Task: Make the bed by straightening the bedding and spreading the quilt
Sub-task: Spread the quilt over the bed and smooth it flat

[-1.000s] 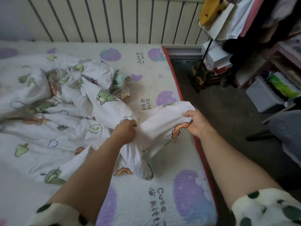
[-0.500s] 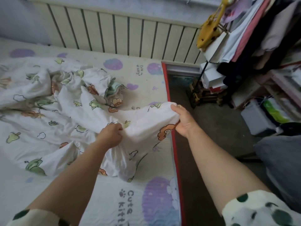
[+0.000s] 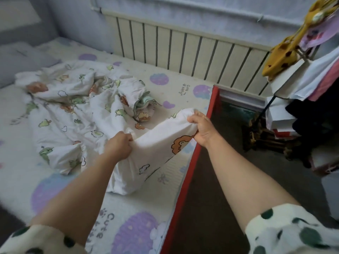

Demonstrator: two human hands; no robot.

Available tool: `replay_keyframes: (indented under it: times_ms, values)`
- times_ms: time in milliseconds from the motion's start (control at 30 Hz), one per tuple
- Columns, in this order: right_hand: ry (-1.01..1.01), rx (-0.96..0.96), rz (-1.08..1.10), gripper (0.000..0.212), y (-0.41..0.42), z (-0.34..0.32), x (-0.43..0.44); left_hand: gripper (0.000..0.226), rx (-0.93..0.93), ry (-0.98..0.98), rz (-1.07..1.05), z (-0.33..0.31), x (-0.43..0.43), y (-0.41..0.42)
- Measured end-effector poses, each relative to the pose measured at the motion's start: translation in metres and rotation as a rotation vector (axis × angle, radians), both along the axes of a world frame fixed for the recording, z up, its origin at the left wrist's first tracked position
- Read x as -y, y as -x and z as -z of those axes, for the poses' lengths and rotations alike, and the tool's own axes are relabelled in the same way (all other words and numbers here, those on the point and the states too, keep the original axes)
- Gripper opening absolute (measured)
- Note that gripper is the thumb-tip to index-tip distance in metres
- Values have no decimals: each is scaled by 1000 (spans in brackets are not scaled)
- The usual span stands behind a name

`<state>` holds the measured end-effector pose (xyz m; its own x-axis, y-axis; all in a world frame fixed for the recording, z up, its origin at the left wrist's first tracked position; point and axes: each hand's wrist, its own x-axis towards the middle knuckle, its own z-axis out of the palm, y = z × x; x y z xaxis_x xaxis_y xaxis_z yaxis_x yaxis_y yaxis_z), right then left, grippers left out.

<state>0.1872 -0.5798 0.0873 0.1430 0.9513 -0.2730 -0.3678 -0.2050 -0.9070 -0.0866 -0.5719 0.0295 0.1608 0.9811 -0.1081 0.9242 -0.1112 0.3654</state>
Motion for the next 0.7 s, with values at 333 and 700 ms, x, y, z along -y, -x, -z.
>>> replay_keyframes:
  times_ms: [333,700]
  values:
    - [-7,-64,-154,31,-85,-4,-25,22,-43,-2,-188,-10,19,-82]
    - [17,5,-109,41,-145,13,-77,16,2,92,-222,3,-22,-140]
